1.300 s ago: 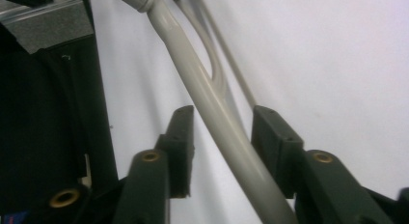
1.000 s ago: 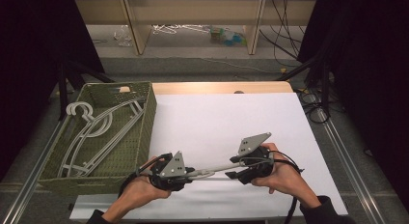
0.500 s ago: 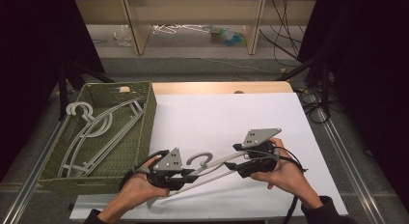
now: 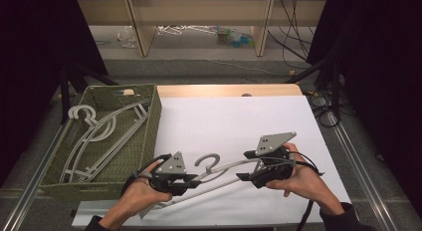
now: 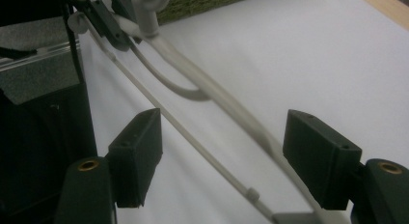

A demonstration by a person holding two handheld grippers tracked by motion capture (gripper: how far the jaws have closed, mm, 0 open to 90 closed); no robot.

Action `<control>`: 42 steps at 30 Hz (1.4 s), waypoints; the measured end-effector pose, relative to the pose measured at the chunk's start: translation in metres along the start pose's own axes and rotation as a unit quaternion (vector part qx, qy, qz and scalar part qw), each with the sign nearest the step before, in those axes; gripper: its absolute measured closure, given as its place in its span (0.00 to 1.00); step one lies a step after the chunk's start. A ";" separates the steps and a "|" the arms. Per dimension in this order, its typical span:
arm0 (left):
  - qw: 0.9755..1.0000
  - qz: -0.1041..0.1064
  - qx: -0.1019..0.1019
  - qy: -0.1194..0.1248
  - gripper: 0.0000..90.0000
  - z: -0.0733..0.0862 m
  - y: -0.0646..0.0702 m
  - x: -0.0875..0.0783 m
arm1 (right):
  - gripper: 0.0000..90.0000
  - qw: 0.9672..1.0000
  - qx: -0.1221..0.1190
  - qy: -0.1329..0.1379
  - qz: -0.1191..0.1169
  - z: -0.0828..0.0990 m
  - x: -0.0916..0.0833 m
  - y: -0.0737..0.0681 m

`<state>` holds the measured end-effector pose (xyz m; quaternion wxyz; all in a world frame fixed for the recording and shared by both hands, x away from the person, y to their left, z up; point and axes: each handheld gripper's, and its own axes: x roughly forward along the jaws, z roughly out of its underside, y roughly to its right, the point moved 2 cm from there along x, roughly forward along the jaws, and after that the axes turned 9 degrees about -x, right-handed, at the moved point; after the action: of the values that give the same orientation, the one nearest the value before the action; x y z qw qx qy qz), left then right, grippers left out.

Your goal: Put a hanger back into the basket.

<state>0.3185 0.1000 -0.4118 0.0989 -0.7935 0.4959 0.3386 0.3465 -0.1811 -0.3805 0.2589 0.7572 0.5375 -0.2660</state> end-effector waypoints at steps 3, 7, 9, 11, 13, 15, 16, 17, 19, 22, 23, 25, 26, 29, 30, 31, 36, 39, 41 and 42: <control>1.000 -0.008 -0.013 0.014 0.88 -0.003 -0.003 -0.010 | 0.35 1.000 0.001 0.011 0.018 0.002 -0.003 -0.003; 0.999 -0.022 -0.033 0.028 0.88 -0.006 -0.010 -0.023 | 0.34 0.999 0.004 0.026 0.025 0.007 -0.006 -0.011; 0.998 -0.028 -0.045 0.039 0.88 -0.006 -0.014 -0.030 | 0.34 0.999 0.008 0.030 0.025 0.010 -0.007 -0.014; 0.997 -0.029 -0.055 0.050 0.88 -0.007 -0.017 -0.037 | 0.33 0.999 0.017 0.039 0.027 0.016 -0.005 -0.018; 0.996 -0.031 -0.054 0.057 0.88 -0.007 -0.018 -0.043 | 0.32 0.998 0.021 0.043 0.039 0.022 -0.003 -0.019; 0.996 -0.031 -0.056 0.066 0.88 -0.008 -0.017 -0.050 | 0.31 0.997 0.031 0.048 0.054 0.027 -0.003 -0.019; 0.995 -0.035 -0.060 0.074 0.88 -0.010 -0.016 -0.054 | 0.31 0.996 0.040 0.049 0.059 0.029 -0.003 -0.019; 0.994 -0.035 -0.062 0.079 0.88 -0.011 -0.016 -0.058 | 0.31 0.995 0.048 0.054 0.066 0.033 -0.002 -0.019; 0.994 -0.042 -0.058 0.086 0.88 -0.014 -0.017 -0.064 | 0.31 0.994 0.058 0.057 0.068 0.037 -0.001 -0.019; 0.992 -0.043 -0.066 0.101 0.88 -0.017 -0.019 -0.072 | 0.31 0.992 0.069 0.064 0.085 0.045 0.001 -0.019; 0.991 -0.044 -0.067 0.105 0.88 -0.017 -0.019 -0.074 | 0.30 0.992 0.073 0.061 0.080 0.048 0.003 -0.019; 0.990 -0.043 -0.072 0.111 0.88 -0.018 -0.019 -0.077 | 0.30 0.992 0.075 0.058 0.079 0.051 0.004 -0.021; 0.990 -0.044 -0.073 0.112 0.88 -0.019 -0.019 -0.079 | 0.30 0.993 0.078 0.056 0.075 0.053 0.005 -0.021; 0.989 -0.046 -0.083 0.118 0.88 -0.023 -0.020 -0.085 | 0.30 0.993 0.078 0.053 0.068 0.055 0.007 -0.023; 0.989 -0.045 -0.082 0.117 0.88 -0.024 -0.020 -0.088 | 0.30 0.993 0.076 0.052 0.072 0.055 0.007 -0.024; 0.988 -0.044 -0.086 0.119 0.88 -0.025 -0.020 -0.091 | 0.30 0.993 0.074 0.051 0.070 0.055 0.007 -0.024; 0.988 -0.055 -0.077 0.126 0.88 -0.035 -0.013 -0.111 | 0.30 0.994 0.076 0.049 0.067 0.056 0.008 -0.026; 0.987 -0.060 -0.075 0.128 0.88 -0.038 -0.013 -0.123 | 0.30 0.993 0.078 0.050 0.066 0.057 0.008 -0.026; 0.987 -0.074 -0.065 0.123 0.88 -0.039 -0.015 -0.130 | 0.30 0.994 0.078 0.050 0.066 0.057 0.008 -0.027; 0.986 -0.077 -0.065 0.129 0.88 -0.039 -0.017 -0.135 | 0.30 0.994 0.078 0.049 0.064 0.058 0.008 -0.027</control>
<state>0.3128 0.1865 -0.2996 0.0079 -0.8712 0.4184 0.2567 0.3160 -0.2071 -0.4304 0.1889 0.8203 0.4774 -0.2521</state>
